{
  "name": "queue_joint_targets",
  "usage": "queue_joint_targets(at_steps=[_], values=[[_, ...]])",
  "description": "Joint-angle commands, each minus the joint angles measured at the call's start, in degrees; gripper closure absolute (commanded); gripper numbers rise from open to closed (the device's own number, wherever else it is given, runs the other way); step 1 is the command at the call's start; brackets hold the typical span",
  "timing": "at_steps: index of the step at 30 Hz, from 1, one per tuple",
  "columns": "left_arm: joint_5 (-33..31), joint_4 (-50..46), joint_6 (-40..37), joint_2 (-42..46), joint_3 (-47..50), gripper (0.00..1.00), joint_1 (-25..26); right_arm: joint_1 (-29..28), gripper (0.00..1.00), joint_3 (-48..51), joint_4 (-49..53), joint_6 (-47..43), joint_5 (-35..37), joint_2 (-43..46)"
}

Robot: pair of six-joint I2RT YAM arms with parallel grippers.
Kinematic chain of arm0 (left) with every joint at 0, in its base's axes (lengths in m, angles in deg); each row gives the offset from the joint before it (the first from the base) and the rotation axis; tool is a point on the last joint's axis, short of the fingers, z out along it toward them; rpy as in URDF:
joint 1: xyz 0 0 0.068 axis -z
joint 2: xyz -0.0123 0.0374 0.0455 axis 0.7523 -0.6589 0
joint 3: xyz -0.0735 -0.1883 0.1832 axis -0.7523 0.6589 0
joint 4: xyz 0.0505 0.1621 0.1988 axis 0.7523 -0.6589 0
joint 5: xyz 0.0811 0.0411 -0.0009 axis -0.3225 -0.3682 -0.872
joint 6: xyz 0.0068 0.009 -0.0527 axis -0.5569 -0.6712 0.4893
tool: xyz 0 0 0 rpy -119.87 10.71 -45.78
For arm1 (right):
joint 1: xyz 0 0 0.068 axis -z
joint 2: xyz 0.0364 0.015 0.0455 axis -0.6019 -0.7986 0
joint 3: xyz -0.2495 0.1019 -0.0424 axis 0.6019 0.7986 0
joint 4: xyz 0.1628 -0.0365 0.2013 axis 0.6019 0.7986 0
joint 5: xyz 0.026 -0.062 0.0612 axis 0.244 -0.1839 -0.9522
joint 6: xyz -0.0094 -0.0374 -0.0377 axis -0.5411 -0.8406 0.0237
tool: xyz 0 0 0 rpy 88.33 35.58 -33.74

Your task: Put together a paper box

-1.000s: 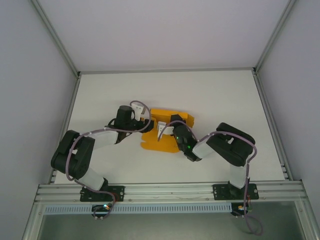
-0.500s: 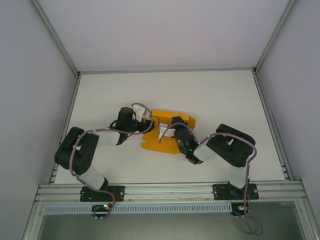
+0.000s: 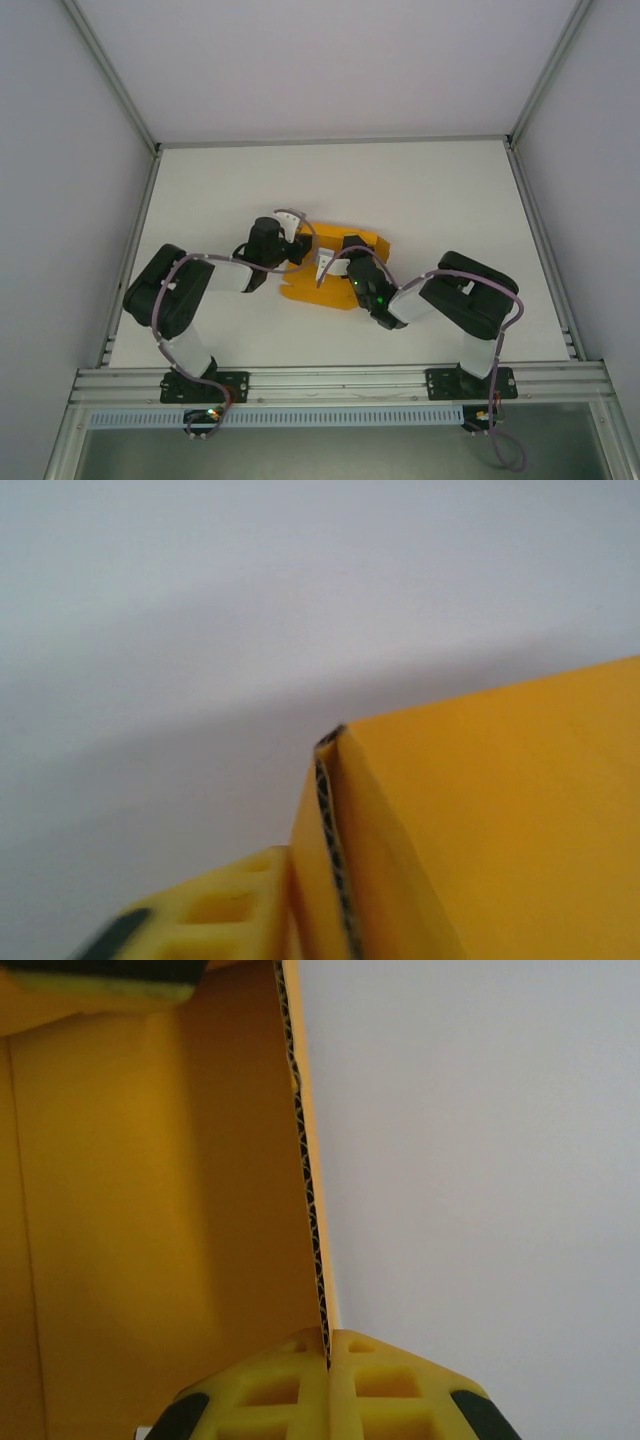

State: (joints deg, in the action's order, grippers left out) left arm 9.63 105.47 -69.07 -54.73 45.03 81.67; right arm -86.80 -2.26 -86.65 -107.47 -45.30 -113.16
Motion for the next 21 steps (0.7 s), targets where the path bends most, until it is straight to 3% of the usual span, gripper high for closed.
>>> queue_joint_targets(at_steps=[1,3,10,14,18,21], values=[[-8.6,1.0,0.3,-1.1,-2.0,0.94,0.6,-1.0,1.0,0.0,6.8,4.3,-1.3,1.8],[-11.7,0.6,0.4,-1.2,-1.8,1.0,1.2,-1.0,1.0,-0.2,8.0,5.7,-1.1,2.3],[-28.5,-1.9,2.7,-2.4,-2.7,1.0,3.3,-2.1,1.0,-1.5,14.9,15.0,0.7,4.4],[-34.1,-7.6,7.3,-3.8,-5.1,1.0,3.6,-2.3,1.0,-1.6,17.9,18.4,1.3,5.3],[-37.8,-6.7,11.9,-5.2,-4.3,1.0,4.0,-2.5,1.0,-2.3,19.1,19.2,2.3,4.9],[-40.8,-6.4,11.2,-6.5,-4.7,1.0,5.7,-2.4,1.0,-2.6,19.1,19.8,2.3,4.0]])
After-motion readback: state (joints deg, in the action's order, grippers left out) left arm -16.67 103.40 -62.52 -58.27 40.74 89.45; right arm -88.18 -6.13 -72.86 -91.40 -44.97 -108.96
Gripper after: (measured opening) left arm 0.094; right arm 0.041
